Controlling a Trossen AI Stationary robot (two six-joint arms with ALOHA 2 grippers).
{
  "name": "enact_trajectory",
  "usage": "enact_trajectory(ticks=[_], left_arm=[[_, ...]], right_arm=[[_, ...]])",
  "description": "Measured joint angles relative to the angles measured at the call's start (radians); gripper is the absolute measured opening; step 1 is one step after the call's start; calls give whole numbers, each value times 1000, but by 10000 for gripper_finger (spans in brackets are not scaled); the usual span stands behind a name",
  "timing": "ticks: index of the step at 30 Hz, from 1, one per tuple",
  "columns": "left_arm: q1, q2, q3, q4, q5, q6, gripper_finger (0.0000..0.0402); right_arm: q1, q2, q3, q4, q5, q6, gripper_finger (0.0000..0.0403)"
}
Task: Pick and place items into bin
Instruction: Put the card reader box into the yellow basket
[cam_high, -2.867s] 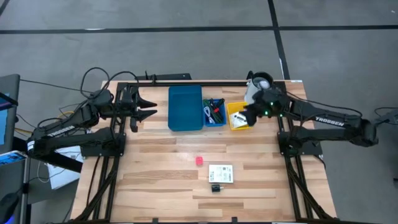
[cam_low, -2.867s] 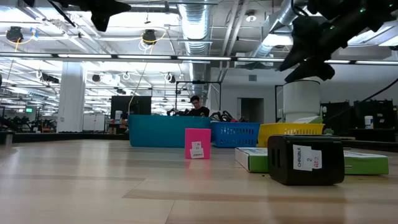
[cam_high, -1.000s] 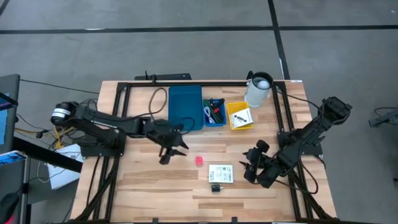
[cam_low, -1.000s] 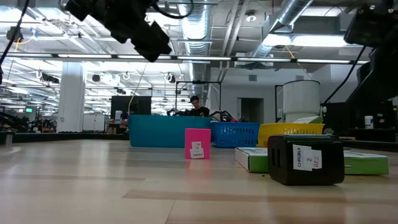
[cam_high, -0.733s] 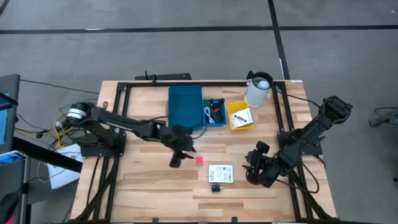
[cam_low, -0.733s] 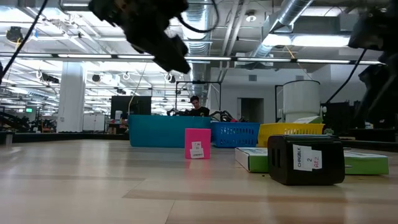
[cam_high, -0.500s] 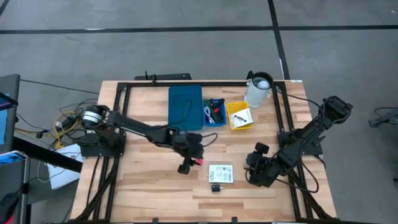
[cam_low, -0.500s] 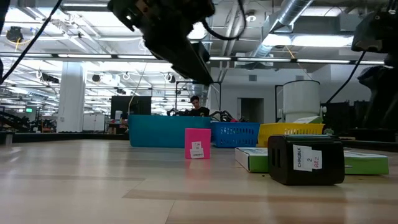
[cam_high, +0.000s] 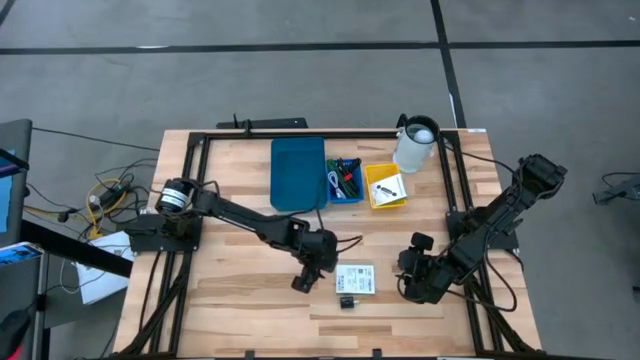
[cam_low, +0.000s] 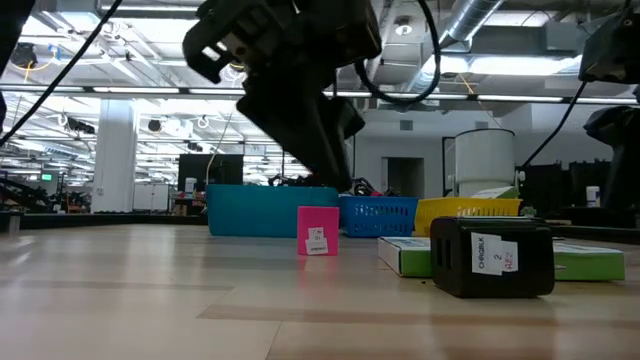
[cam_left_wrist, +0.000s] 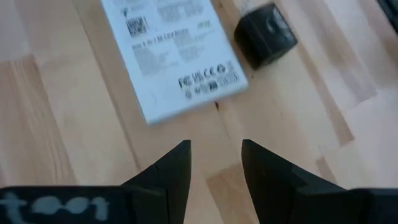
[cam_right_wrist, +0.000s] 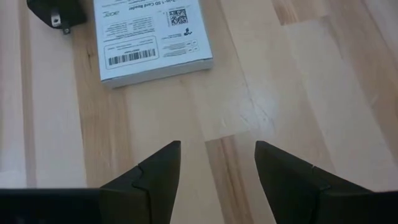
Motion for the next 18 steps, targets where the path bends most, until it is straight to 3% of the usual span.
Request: enact_trajectory(ticks=[8,18], left_arm=[[-22,31,0,12,-2,110,130],[-13,99,23,31,-7,101,130]], right_arm=[[0,0,0,-3,1,0,196],[-2,0,0,-3,0,0,194]])
